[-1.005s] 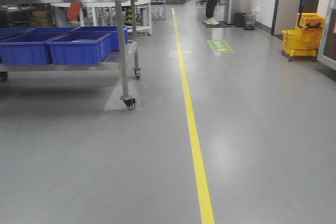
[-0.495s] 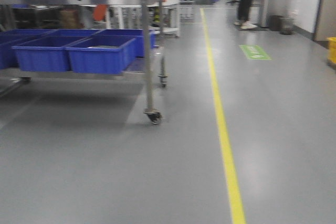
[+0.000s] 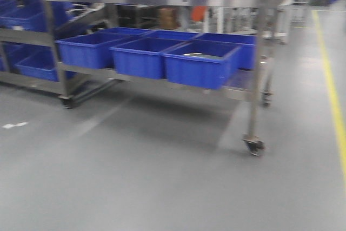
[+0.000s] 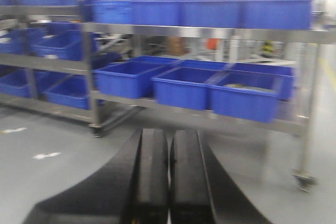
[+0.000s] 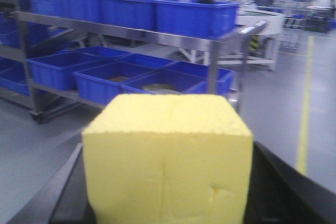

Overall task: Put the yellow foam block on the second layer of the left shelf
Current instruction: 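Turn the base toward the shelf rack of blue bins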

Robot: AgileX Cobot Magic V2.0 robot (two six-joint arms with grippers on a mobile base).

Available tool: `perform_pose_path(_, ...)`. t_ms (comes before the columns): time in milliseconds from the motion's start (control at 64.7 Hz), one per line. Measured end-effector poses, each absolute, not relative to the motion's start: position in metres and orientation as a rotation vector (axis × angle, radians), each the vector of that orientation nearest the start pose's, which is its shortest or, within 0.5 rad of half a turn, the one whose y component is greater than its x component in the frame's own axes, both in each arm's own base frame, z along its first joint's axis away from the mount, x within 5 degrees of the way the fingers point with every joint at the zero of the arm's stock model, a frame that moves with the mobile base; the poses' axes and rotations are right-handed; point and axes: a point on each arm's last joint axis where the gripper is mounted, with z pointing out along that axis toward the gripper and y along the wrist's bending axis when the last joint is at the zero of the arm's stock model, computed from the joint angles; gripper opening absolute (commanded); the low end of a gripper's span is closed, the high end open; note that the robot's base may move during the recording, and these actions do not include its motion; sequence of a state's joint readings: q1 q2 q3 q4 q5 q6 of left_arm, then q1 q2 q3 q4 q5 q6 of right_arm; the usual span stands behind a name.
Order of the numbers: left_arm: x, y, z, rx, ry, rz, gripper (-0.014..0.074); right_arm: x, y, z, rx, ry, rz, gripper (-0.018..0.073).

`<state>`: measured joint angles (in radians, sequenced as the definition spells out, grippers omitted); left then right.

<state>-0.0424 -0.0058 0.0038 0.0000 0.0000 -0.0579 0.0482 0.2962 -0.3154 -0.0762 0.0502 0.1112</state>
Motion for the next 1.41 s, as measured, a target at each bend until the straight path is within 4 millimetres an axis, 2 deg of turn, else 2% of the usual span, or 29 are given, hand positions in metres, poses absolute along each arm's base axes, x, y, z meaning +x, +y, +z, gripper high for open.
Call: perform_pose_path(1407,0.0558,-0.0024,0.2122,-0.011,1.482,-0.081,0.0124,0.0789,0.0035,0.2959,-0.007,1.515,0.064,0.0425)
